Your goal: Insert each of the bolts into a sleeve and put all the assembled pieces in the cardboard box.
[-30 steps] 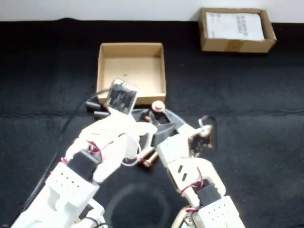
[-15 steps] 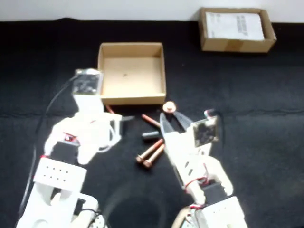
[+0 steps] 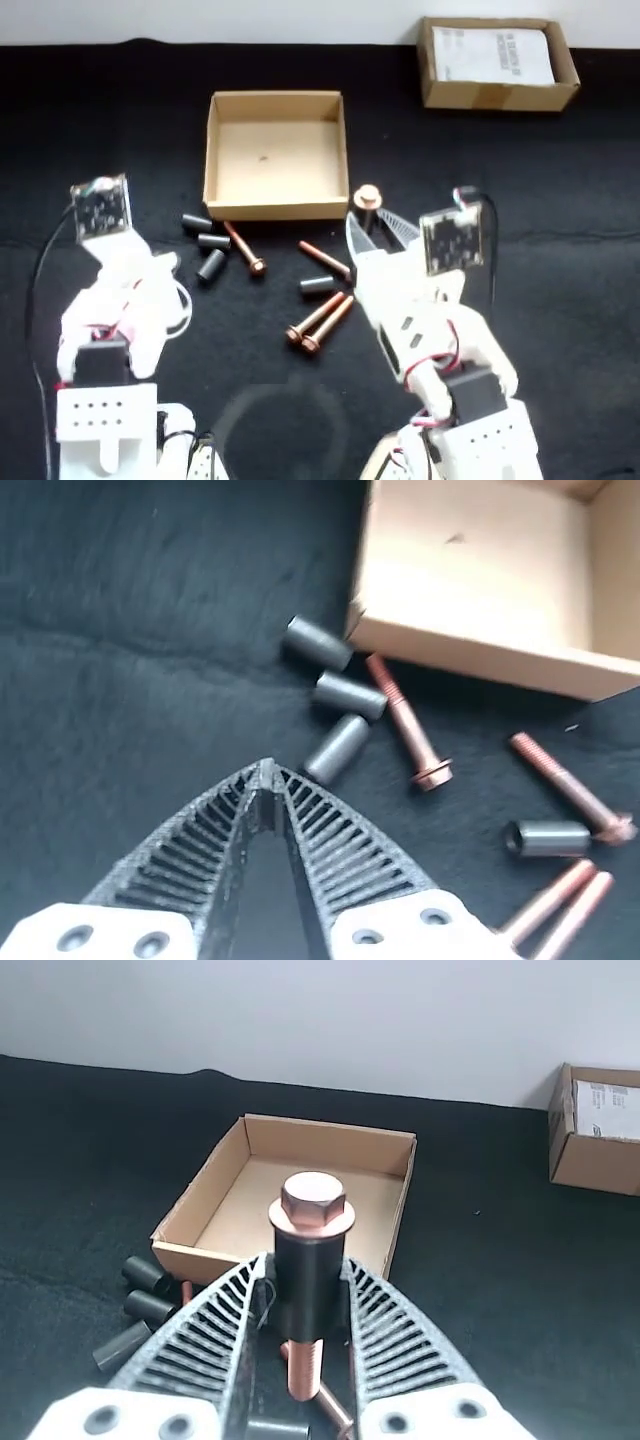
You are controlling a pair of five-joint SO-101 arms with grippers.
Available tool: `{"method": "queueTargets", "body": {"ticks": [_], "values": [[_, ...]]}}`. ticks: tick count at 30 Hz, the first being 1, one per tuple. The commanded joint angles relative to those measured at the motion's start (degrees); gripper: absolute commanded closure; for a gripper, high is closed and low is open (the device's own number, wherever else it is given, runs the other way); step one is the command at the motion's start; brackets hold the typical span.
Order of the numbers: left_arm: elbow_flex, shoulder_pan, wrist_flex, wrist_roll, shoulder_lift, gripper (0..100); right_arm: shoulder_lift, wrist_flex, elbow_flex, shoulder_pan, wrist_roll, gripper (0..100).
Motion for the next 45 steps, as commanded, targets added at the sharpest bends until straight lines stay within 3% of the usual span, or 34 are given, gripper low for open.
{"method": "queueTargets", "body": {"ticks": [1, 11, 37, 45], "values": [[7.25, -2.07, -0.26, -0.09, -6.73, 99, 9.98, 0.22, -11.30, 0.75, 0.44, 99.1], [28.35, -3.74, -7.03, 0.00, -31.34, 99, 39.08, 7.69, -35.65, 0.48, 0.18, 99.1], [28.26, -3.65, -6.51, 0.00, -28.97, 99, 105.01, 28.53, -102.55, 0.75, 0.26, 99.1], [28.26, -3.65, -6.68, 0.00, -28.97, 99, 122.95, 28.53, -115.91, 0.40, 0.09, 99.1]]}}
